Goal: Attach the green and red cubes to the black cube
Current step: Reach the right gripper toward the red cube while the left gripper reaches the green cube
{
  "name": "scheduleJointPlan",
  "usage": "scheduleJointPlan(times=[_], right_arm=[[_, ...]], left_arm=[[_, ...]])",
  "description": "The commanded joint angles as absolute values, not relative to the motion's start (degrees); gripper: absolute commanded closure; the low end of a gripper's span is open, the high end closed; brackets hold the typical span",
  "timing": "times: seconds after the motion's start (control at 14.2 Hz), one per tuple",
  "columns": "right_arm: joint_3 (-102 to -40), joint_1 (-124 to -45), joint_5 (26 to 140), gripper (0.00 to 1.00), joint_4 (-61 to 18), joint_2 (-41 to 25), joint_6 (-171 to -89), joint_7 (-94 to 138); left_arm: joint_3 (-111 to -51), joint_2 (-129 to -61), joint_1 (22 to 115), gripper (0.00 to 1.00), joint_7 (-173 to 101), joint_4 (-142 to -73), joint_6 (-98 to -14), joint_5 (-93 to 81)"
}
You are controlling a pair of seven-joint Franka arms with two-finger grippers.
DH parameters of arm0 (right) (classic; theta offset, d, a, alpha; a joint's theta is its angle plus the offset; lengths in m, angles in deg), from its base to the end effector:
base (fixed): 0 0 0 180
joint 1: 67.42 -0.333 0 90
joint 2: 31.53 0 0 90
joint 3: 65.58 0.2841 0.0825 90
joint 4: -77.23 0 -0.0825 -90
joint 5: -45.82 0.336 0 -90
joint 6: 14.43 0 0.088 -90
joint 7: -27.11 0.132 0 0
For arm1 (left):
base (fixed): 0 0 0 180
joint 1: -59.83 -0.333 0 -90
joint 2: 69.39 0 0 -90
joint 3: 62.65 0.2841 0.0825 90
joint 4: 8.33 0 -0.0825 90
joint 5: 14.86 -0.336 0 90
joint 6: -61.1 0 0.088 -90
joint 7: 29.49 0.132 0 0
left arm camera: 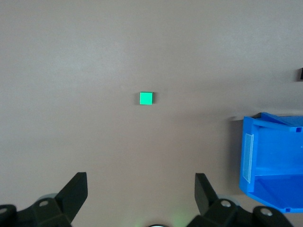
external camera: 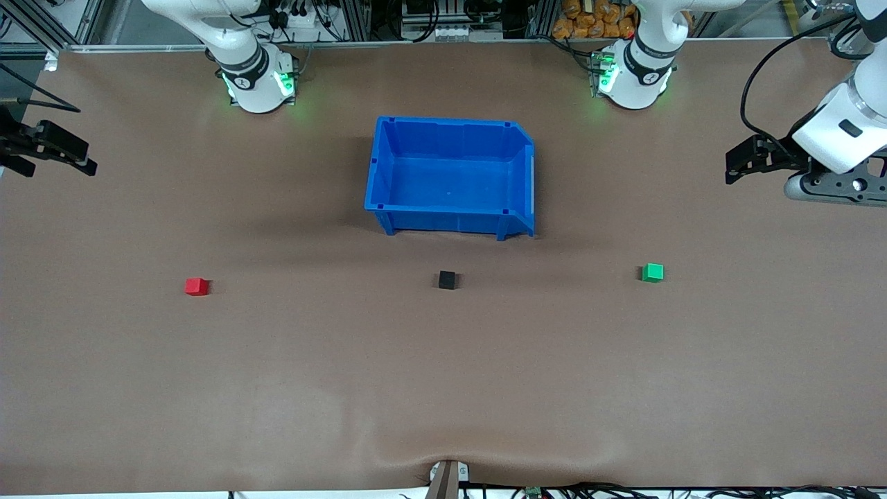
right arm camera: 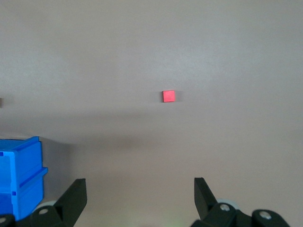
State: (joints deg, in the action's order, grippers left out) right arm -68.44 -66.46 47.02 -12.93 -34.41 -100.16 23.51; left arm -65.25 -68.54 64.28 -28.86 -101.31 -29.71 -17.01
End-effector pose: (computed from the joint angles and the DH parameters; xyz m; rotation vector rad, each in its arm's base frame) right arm 0.4833 -0.0300 0.5849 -3.1162 0.0038 0.0398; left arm 0.4988 -0.0569 0.5543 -3.0949 0.2092 0.0324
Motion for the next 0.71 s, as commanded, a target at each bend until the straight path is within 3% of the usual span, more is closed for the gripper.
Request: scheduleJointPlan(times=[0.0, 0.35, 0.63], right_arm=[[-68.4, -66.9, 47.5, 0.0, -11.9, -34.1, -98.8, 24.2], [-68.7, -64.4, 47.9, 0.0, -12.1, -33.6, -99.2, 24.3], [-68.7, -64.1, 47.2, 0.0, -11.9, -29.4, -99.9, 24.3]], left_arm=[[-66.3, -68.0, 64.1, 0.0, -29.2, -103.1, -31.7, -16.2], [-66.6, -68.4, 63.4, 0.0, -30.3, -103.3, -31.7, -16.1], [-66.3, -73.2, 62.7, 0.0, -35.9, -102.9, -31.6, -16.0]])
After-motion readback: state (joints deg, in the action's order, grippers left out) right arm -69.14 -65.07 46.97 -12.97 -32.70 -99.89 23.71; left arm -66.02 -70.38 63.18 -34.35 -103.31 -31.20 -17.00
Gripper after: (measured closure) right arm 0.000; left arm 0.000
